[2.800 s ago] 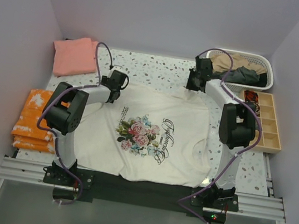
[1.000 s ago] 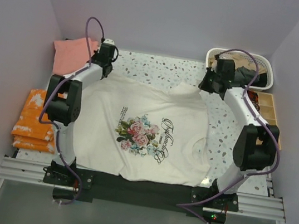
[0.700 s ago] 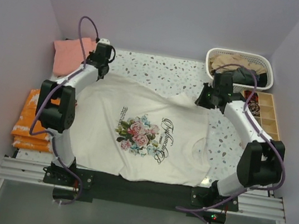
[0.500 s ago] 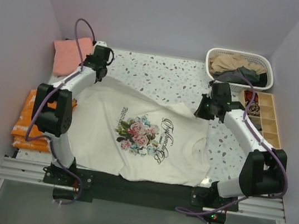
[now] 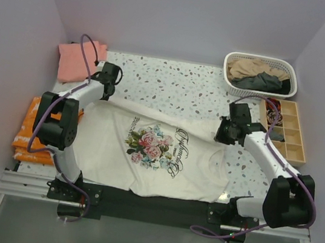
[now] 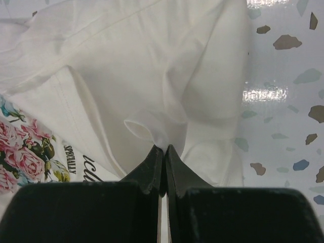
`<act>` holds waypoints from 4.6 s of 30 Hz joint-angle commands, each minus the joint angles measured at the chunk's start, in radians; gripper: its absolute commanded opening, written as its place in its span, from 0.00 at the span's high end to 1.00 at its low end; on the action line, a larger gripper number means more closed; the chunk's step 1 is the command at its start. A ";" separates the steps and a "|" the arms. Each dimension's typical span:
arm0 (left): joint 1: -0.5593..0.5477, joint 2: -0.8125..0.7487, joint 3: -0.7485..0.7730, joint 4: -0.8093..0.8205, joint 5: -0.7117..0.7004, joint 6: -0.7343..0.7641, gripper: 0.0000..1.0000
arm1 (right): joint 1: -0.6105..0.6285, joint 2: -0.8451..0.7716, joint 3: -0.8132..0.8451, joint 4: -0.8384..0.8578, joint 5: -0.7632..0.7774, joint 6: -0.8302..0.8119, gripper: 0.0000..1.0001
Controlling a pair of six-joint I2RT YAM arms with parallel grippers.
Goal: Fold and stack the t-shirts
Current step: Fold the tshirt
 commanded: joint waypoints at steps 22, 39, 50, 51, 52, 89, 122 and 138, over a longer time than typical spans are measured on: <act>-0.086 -0.114 -0.021 -0.040 -0.048 -0.094 0.00 | 0.109 -0.163 0.014 -0.070 0.217 0.041 0.43; -0.194 -0.024 -0.079 0.149 0.340 -0.078 0.00 | 0.109 0.169 0.051 0.193 0.061 0.034 0.60; -0.192 0.027 -0.150 0.158 0.253 -0.091 0.00 | 0.189 0.248 0.027 0.180 0.090 0.012 0.65; -0.192 0.030 -0.150 0.160 0.254 -0.091 0.00 | 0.192 0.255 0.024 0.180 0.088 0.012 0.66; -0.192 0.035 -0.148 0.161 0.254 -0.091 0.00 | 0.198 0.258 0.022 0.182 0.090 0.011 0.66; -0.192 0.048 -0.086 0.164 0.303 -0.054 0.00 | 0.381 0.003 0.030 0.088 0.331 0.008 0.55; -0.184 0.317 0.275 0.066 0.239 -0.017 0.00 | 0.000 0.896 0.745 0.001 0.308 -0.049 0.60; -0.032 0.311 0.209 0.100 0.139 0.026 0.00 | -0.026 0.903 0.745 -0.001 0.268 -0.054 0.59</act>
